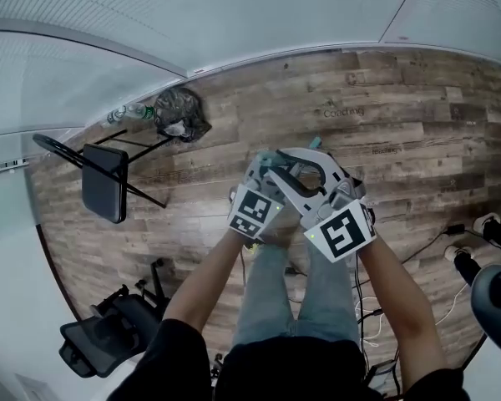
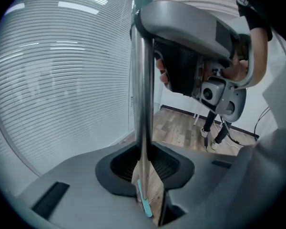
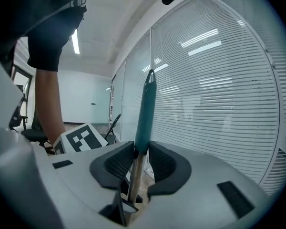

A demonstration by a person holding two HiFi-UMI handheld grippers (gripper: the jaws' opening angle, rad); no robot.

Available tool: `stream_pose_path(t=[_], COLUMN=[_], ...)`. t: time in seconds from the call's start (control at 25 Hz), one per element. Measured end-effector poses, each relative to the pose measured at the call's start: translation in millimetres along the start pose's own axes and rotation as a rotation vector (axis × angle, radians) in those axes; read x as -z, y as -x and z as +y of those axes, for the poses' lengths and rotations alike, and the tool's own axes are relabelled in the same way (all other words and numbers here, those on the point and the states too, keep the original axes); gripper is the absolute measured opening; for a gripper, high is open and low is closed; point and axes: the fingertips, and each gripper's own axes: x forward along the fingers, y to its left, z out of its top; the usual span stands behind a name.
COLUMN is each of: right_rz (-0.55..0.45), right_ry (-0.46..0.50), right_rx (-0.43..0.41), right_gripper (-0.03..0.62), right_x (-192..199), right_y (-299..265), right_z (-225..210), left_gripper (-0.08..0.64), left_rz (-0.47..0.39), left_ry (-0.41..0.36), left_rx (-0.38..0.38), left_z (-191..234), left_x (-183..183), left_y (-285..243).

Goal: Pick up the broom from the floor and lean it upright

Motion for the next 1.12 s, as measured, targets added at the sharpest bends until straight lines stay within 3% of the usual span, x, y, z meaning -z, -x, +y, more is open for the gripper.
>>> stream_pose_path(t=[0.24,0.44,0.76,0.88,1.12], right_rz=[-0.041,-0.083,-0.038,-0.009,0.061], right_ry=[-0.034,-0.056,0.028,0.029,-0.071], right_rx=[-0.055,-0.022,0.006,0.04,0.174], right_gripper=[0.106,0.093,0.092,0.092,0.091], right_x=[-34.1,-60.0,-78.4,-73.9,-35.8], right_y=[1.7,-10.2,-78.4,-119.6,-201.1], right_z=[-10.8,-32.2,-79.5,-110.5,-189.3], left_gripper=[0.098,0.098,0.098,0.098,0.1], left_rz=[-0.011,-0.076,-0.126,-0.139,-0.164], left_ry=[-0.032,-0.051,-0.08,-0.039,0.147], left_rx=[0.109,0.091,0.069,0.067,0.088], left_z=[-6.3,21.6,114.2,162.1,250.4], left_x=[-32.4,-61.3,-93.7,-97.6,-87.3], left_y=[18.3,22.9,10.8,-5.8,-62.1])
